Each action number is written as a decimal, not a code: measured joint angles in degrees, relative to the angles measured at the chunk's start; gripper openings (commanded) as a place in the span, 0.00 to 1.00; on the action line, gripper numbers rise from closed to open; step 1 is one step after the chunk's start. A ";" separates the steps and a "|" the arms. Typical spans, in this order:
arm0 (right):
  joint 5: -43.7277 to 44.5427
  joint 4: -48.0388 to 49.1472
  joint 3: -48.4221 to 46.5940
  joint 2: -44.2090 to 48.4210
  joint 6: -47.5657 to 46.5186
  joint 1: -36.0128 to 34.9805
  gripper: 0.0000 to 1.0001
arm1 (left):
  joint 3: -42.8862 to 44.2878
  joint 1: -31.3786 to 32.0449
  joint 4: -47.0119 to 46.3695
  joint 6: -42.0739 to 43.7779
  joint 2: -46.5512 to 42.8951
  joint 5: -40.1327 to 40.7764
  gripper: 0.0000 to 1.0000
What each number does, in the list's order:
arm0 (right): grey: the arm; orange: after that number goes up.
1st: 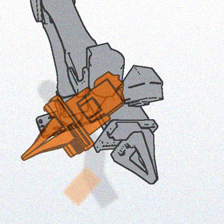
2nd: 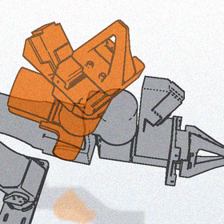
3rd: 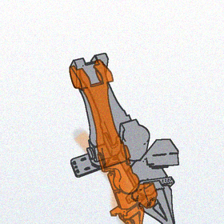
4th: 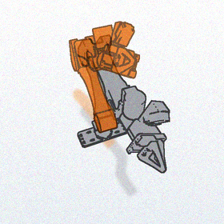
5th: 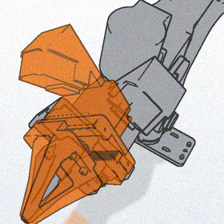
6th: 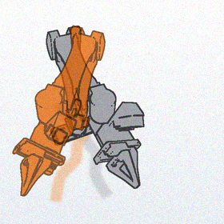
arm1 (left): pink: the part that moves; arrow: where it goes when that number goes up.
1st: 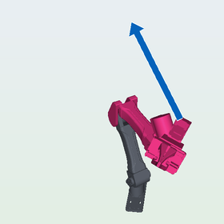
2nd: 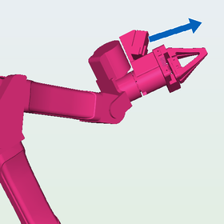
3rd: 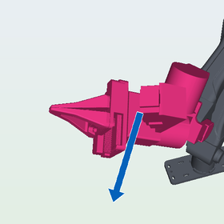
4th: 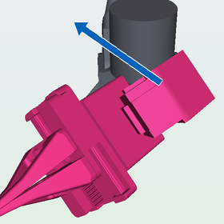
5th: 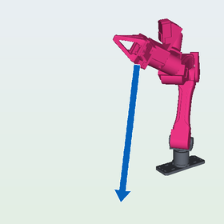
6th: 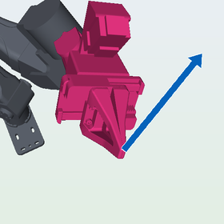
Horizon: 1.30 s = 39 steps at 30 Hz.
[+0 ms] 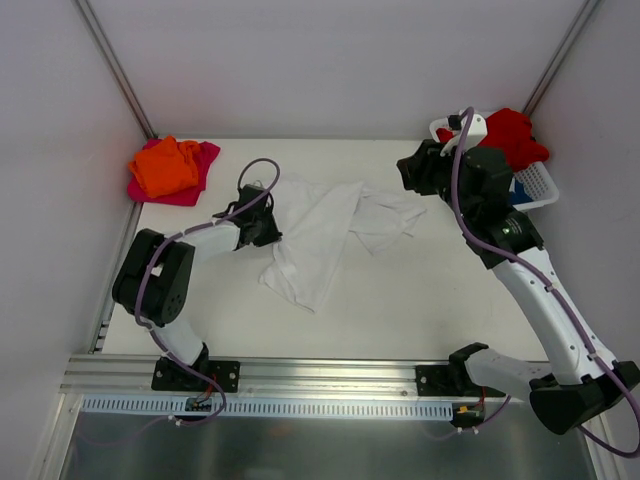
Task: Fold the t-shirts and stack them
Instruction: Flatten out the tshirt
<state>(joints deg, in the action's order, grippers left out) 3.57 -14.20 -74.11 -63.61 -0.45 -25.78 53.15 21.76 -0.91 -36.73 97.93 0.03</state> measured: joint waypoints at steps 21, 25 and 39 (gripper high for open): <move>-5.16 0.42 3.85 -0.07 1.75 2.25 0.48 | 30.69 6.88 20.31 11.72 -33.64 24.94 0.00; -5.62 0.39 4.74 0.26 1.95 2.51 0.48 | 35.17 11.30 18.56 17.05 -33.00 29.70 0.00; -7.28 0.59 5.35 1.42 2.01 4.48 0.47 | 56.98 11.58 11.08 44.44 -30.38 44.26 0.00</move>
<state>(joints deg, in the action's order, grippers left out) -3.70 -13.61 -68.75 -62.19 1.56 -21.30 110.13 33.34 10.17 7.70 67.55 44.29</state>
